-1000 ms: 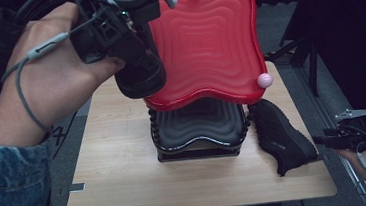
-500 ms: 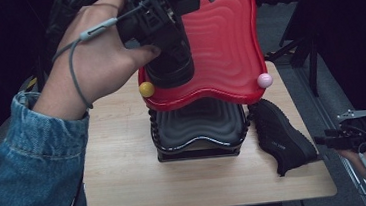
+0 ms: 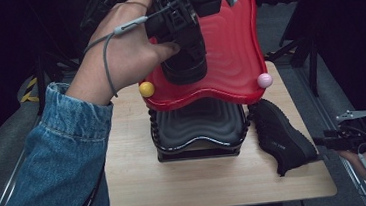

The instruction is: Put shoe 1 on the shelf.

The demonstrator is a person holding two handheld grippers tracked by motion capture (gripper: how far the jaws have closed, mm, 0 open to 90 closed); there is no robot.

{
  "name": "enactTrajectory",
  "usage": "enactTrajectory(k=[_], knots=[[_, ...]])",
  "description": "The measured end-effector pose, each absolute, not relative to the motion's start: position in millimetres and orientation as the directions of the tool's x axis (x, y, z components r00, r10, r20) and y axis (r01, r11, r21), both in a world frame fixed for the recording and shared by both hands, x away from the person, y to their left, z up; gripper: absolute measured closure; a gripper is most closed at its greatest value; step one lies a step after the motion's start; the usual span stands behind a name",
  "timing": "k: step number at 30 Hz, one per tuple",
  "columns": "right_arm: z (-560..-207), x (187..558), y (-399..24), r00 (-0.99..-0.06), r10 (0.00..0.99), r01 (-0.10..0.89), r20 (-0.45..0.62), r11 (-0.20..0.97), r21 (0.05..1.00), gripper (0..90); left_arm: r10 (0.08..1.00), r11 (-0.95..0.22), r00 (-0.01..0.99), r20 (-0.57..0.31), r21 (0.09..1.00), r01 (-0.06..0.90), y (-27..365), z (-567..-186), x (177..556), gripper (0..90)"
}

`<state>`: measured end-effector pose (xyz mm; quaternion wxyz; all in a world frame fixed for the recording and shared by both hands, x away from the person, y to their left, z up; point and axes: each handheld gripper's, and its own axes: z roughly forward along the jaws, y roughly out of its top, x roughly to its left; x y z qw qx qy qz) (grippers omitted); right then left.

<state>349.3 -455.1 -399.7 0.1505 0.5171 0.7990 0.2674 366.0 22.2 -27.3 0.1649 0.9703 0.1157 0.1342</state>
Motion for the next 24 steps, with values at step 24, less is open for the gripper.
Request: enactTrajectory(k=[24], knots=[[-403.7, 351.9, -450.0, -0.434, 0.9, 0.752, 0.031, 0.343, 0.563, 42.4, 0.227, -0.944, 0.947, 0.229, 0.29, 0.156, 13.2, -67.3, 380.2, 85.9]])
